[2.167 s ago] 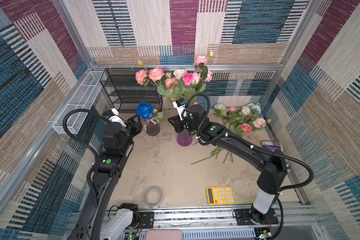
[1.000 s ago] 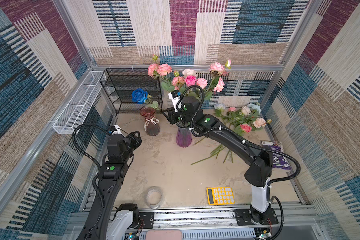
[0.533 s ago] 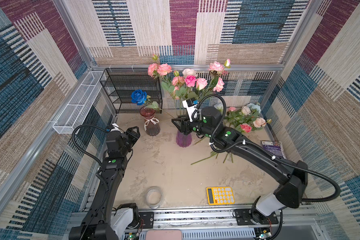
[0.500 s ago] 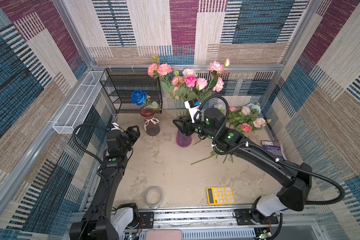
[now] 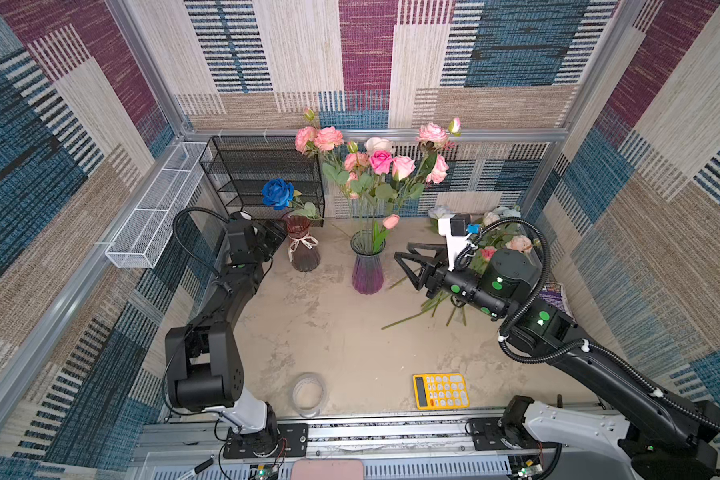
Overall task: Arrange the flowers into the vase
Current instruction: 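Grasp the red vase rim with the left gripper while the right gripper moves away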
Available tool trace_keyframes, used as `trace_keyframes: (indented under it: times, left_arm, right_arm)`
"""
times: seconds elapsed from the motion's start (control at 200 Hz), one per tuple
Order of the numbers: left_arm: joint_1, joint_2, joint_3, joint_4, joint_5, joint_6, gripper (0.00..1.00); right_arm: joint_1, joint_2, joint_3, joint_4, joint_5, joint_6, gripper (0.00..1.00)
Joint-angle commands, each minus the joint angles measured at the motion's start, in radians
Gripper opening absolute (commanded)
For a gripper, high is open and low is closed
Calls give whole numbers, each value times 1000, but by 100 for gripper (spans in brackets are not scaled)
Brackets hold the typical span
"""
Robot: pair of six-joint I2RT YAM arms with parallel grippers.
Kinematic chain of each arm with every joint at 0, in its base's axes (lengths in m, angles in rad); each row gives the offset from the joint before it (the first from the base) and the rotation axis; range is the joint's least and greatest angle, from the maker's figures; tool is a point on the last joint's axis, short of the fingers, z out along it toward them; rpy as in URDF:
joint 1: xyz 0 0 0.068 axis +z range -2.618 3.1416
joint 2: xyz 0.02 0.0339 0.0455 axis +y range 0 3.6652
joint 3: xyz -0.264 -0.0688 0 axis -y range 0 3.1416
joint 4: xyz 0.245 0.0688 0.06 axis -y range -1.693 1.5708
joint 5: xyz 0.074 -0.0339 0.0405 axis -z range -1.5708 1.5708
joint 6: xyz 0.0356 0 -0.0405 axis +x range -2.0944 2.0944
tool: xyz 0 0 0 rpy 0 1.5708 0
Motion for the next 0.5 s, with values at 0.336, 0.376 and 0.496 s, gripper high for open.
trace_keyframes:
  times: [0.336, 0.376, 0.496]
  left_arm:
    - [-7, 147, 175, -234, 32, 160, 44]
    - [-9, 148, 180, -266, 18, 169, 39]
    - [-13, 136, 176, -333, -3, 197, 19]
  right_arm:
    - [2, -83, -37, -86, 129, 6, 54]
    - [2, -87, -40, -83, 134, 5, 54]
    - [2, -96, -46, -79, 146, 5, 54]
